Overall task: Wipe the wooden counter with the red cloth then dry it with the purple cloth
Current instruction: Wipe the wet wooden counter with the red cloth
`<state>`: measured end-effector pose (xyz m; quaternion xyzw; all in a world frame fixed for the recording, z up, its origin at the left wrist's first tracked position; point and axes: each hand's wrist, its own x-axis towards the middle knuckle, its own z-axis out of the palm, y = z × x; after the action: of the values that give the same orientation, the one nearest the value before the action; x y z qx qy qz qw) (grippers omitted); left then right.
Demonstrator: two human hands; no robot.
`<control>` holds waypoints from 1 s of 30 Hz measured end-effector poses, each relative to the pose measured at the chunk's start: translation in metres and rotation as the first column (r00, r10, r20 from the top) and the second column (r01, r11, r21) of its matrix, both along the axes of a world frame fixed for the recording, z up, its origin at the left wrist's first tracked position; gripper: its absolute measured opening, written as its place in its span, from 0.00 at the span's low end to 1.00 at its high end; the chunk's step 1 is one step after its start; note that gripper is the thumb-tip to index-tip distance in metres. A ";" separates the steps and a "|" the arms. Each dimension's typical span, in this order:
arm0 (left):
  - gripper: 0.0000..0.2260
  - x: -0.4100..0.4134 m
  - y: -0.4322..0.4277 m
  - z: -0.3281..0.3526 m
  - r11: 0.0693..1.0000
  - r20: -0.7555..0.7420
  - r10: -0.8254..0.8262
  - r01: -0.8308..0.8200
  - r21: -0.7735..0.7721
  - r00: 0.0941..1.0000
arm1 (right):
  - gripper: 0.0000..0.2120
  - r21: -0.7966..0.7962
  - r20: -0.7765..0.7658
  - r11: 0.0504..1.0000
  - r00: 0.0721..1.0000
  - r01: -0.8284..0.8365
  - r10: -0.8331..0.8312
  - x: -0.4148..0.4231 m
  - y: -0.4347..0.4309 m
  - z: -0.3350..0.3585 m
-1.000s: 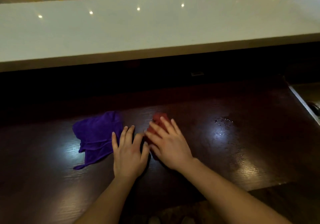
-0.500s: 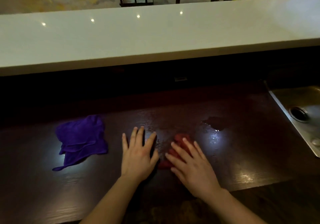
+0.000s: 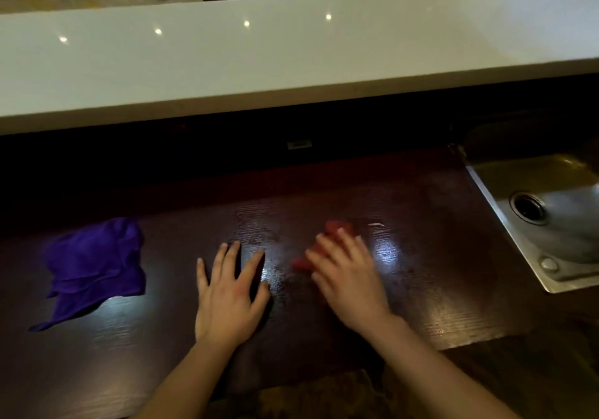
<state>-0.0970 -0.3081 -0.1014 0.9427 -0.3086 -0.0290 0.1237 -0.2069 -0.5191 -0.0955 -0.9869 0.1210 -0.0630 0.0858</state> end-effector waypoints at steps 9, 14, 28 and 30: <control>0.24 0.001 -0.003 0.000 0.999 0.032 0.009 -0.007 -0.042 0.999 | 0.20 0.036 0.005 0.972 0.973 0.232 -0.232 -0.033 -0.090 0.001; 0.24 -0.001 -0.003 0.002 0.998 0.046 0.010 -0.007 -0.062 0.999 | 0.21 0.091 0.000 0.981 0.985 0.174 -0.175 0.048 -0.050 0.006; 0.23 -0.001 -0.002 0.007 0.996 0.004 0.032 -0.032 -0.082 0.999 | 0.18 0.281 0.153 0.920 0.934 0.273 -0.324 0.061 -0.047 0.023; 0.23 -0.001 -0.003 0.009 0.995 -0.001 0.036 -0.036 -0.090 0.999 | 0.16 0.603 0.240 0.788 0.915 0.123 -0.326 0.071 -0.034 0.029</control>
<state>-0.0982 -0.3111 -0.0928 0.9416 -0.2925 -0.0125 0.1663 -0.1356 -0.5529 -0.0661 -0.8673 0.2362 -0.1981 0.3909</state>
